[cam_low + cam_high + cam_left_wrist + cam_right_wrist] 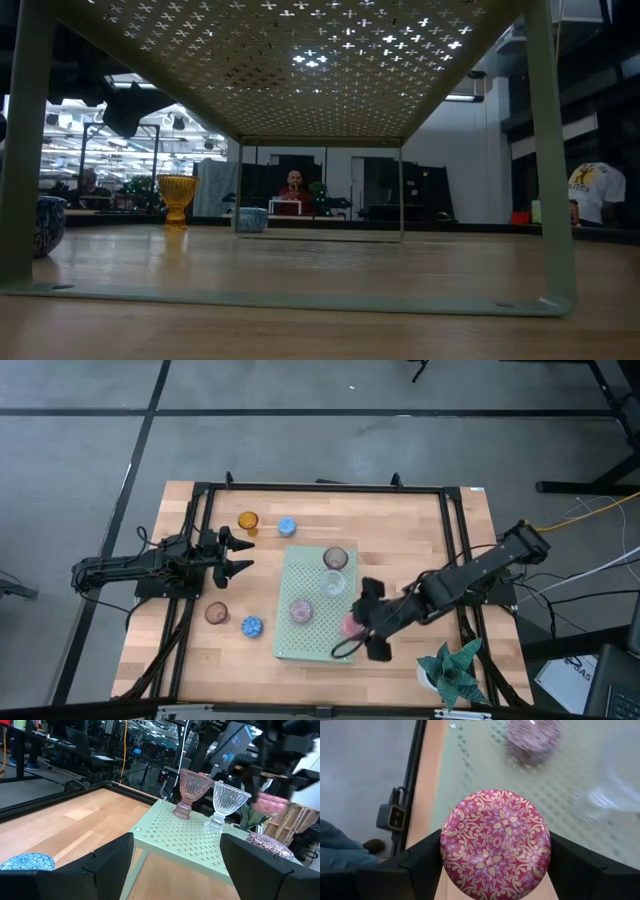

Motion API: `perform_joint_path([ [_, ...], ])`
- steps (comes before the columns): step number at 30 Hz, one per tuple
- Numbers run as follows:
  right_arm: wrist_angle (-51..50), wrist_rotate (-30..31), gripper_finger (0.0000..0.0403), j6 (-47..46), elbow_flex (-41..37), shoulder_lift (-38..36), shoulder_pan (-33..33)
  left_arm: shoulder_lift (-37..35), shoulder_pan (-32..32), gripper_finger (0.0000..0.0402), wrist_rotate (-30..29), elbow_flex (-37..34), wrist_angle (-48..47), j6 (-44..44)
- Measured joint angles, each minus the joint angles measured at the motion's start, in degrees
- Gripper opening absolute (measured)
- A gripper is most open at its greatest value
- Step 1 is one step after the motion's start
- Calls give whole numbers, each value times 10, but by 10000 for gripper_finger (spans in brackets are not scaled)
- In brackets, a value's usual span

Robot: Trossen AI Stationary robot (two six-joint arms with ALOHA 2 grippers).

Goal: Pick & Place candle stick holders
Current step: Put the red patterned scented candle on the shelf

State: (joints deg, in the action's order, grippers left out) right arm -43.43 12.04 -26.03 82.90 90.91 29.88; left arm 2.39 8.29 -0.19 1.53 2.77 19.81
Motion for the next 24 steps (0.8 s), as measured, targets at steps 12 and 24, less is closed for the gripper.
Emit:
perform_joint_path([
  [12, 104, 22, 296, 7, 71, 127, 16, 0, 0, 294, 0, 0, 0, 0],
  [24, 119, 94, 302, 40, 171, 224, 14, 0, 0, 294, 0, 0, 0, 0],
])
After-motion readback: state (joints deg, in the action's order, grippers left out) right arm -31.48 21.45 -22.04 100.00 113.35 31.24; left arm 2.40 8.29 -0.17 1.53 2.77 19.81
